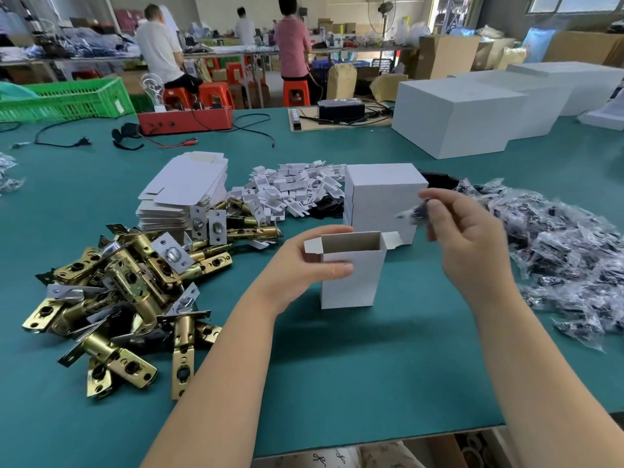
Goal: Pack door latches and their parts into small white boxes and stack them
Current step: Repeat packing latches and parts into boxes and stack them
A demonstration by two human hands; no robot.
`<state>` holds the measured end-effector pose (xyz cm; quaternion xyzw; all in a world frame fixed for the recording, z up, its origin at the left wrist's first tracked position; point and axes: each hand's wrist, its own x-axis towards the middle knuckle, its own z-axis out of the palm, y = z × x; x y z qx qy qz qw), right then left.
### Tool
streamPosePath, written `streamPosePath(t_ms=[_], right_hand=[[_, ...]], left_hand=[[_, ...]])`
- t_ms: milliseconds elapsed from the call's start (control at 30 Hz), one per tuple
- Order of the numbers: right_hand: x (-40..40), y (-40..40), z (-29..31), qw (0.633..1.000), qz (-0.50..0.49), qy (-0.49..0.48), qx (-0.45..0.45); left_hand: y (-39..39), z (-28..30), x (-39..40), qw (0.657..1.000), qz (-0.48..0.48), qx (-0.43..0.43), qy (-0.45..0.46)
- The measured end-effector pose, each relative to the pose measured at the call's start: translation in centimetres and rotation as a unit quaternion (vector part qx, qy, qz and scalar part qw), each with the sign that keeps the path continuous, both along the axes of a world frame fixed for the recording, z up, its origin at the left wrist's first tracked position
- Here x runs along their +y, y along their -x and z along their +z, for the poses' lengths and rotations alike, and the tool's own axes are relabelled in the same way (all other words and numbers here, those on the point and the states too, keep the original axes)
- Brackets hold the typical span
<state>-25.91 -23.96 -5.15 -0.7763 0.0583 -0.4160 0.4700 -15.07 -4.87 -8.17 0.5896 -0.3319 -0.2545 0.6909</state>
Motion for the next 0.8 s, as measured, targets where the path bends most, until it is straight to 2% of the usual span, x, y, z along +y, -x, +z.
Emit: streamPosePath(t_ms=[67, 167, 300, 433, 500, 667, 800], right_hand=[[2.1, -0.5, 0.9, 0.998, 0.049, 0.023, 0.034], [4.3, -1.5, 1.7, 0.989, 0.067, 0.081, 0.105], [5.6, -2.4, 2.3, 0.974, 0.055, 0.155, 0.153], [5.8, -2.9, 2.0, 0.966, 0.022, 0.18, 0.183], [5.9, -3.1, 1.6, 0.964, -0.003, 0.201, 0.176], [6.0, -3.0, 0.7, 0.976, -0.017, 0.174, 0.128], [6.5, -2.8, 0.6, 0.951, 0.021, 0.291, 0.106]], left_hand=[[0.0, -0.1, -0.1, 1.0, 0.006, 0.0, -0.001], [-0.2, -0.2, -0.2, 1.0, 0.001, 0.008, 0.005], [0.0, 0.0, -0.2, 1.0, -0.016, -0.009, -0.002], [-0.2, 0.0, -0.2, 1.0, -0.019, -0.014, 0.0], [-0.3, -0.2, -0.1, 1.0, -0.014, -0.018, -0.002], [-0.1, 0.0, -0.2, 1.0, -0.009, -0.026, -0.002], [-0.2, 0.0, 0.0, 1.0, -0.008, -0.027, -0.012]])
